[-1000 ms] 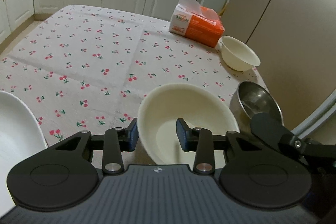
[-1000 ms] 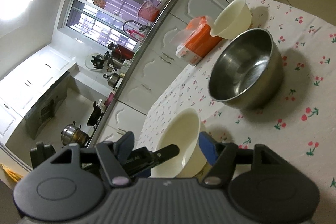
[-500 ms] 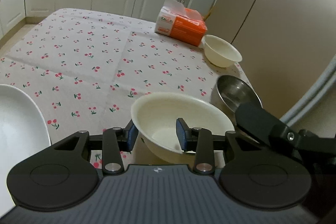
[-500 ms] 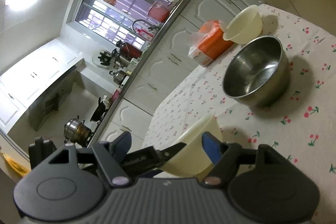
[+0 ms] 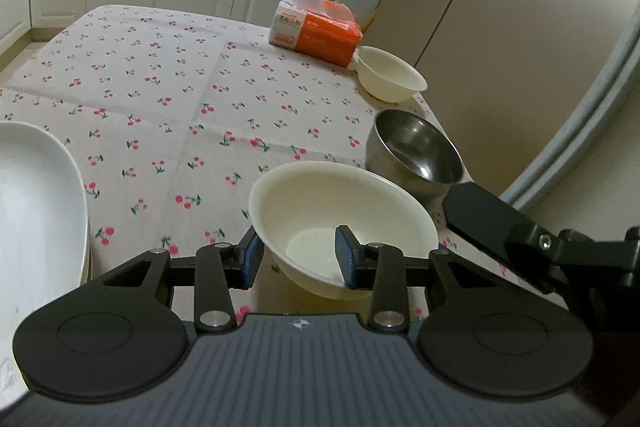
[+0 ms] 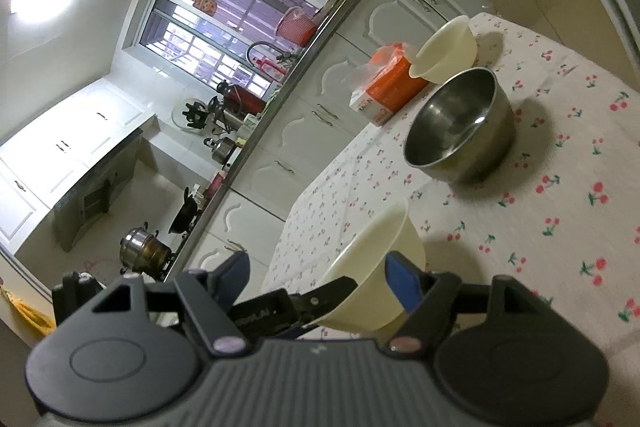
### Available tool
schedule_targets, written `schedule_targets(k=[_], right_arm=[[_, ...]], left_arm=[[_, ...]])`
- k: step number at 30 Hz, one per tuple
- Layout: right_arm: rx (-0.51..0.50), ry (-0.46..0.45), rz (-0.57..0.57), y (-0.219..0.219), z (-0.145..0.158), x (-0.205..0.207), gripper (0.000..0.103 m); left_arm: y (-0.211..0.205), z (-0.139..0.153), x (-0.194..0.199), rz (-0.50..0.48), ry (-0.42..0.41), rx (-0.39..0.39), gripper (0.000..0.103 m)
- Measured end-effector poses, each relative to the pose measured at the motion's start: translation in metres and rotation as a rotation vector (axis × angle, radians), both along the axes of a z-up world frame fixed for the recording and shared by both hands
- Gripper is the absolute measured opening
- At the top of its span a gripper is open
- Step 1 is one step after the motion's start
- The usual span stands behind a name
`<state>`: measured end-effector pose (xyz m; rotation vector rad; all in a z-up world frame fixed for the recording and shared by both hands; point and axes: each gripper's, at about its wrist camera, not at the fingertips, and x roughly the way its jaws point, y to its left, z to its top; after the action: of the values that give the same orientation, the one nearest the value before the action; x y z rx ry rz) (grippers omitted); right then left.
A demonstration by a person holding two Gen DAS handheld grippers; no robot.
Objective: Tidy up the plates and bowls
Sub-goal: 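Lift and carry the cream bowl with both grippers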
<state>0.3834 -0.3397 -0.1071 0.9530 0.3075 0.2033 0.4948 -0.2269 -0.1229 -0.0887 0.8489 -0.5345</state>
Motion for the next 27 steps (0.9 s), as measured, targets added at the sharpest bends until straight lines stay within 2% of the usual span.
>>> schedule_targets(k=[16, 27], right_arm=[[-0.003, 0.023, -0.009, 0.003, -0.007, -0.031, 0.075], [-0.013, 0.054, -0.040, 0.002, -0.011, -0.042, 0.079]], left_arm=[[0.011, -0.001, -0.039, -0.084, 0.021, -0.011, 0.043], [0.017, -0.004, -0.045, -0.077, 0.035, -0.003, 0.044]])
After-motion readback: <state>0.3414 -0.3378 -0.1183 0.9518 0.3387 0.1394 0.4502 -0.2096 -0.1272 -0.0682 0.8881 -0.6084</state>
